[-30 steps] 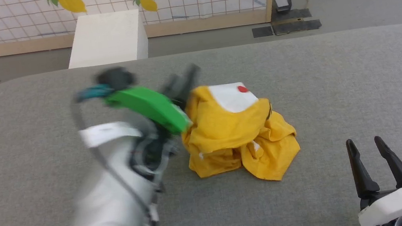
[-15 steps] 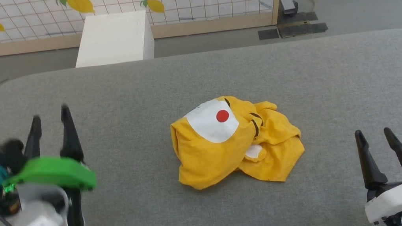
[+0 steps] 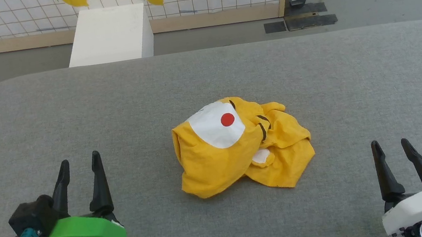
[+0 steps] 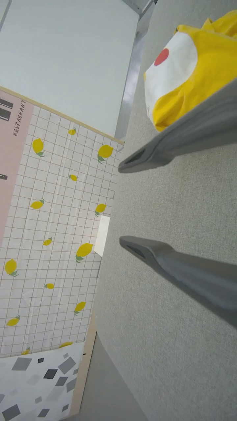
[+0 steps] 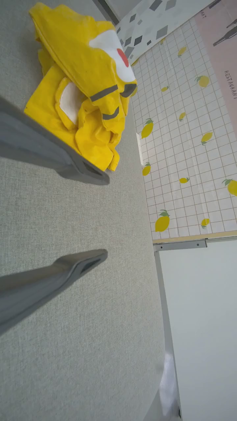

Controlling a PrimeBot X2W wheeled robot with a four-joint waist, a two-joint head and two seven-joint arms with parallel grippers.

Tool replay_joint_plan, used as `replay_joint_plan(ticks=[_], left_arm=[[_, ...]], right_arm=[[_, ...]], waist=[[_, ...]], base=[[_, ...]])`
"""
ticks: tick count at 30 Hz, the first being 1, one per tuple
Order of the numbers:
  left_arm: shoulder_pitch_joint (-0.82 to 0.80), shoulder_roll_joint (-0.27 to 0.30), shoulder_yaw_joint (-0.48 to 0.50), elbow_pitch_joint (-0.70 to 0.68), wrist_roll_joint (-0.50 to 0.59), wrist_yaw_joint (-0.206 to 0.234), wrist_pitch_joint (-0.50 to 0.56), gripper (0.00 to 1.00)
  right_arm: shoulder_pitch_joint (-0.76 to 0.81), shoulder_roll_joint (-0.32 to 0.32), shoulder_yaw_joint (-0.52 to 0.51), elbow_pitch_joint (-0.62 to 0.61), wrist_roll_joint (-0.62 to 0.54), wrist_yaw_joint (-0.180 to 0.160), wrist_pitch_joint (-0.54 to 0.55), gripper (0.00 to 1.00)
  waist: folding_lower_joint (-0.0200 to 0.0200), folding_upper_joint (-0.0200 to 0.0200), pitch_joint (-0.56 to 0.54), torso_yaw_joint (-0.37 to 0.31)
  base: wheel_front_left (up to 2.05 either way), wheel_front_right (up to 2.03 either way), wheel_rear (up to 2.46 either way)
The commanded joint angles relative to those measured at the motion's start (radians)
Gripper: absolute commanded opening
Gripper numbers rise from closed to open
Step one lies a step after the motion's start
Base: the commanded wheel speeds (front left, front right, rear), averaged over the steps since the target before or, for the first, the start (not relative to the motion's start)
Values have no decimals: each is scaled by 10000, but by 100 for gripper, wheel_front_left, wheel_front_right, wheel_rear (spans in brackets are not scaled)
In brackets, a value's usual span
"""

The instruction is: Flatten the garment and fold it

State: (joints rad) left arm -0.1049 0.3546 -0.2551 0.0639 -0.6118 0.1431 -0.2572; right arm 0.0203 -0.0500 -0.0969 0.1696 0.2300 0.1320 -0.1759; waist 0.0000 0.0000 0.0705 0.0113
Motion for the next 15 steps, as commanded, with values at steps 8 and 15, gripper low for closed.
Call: replay_joint_plan(ticks=[8,15], left_arm=[[494,-761,875,-245,932,-965,-44,100],[458,-1278,1245,-194,1628,-1518,-45,100]], right_arm=[[-1044,-3,368,375,-141,-13,1372,100],[-3057,-3,1386,1686,-1183,-13,5568,100]], waist=[[0,0,174,55],[0,0,464,369]], base=[[0,0,0],[0,0,0]])
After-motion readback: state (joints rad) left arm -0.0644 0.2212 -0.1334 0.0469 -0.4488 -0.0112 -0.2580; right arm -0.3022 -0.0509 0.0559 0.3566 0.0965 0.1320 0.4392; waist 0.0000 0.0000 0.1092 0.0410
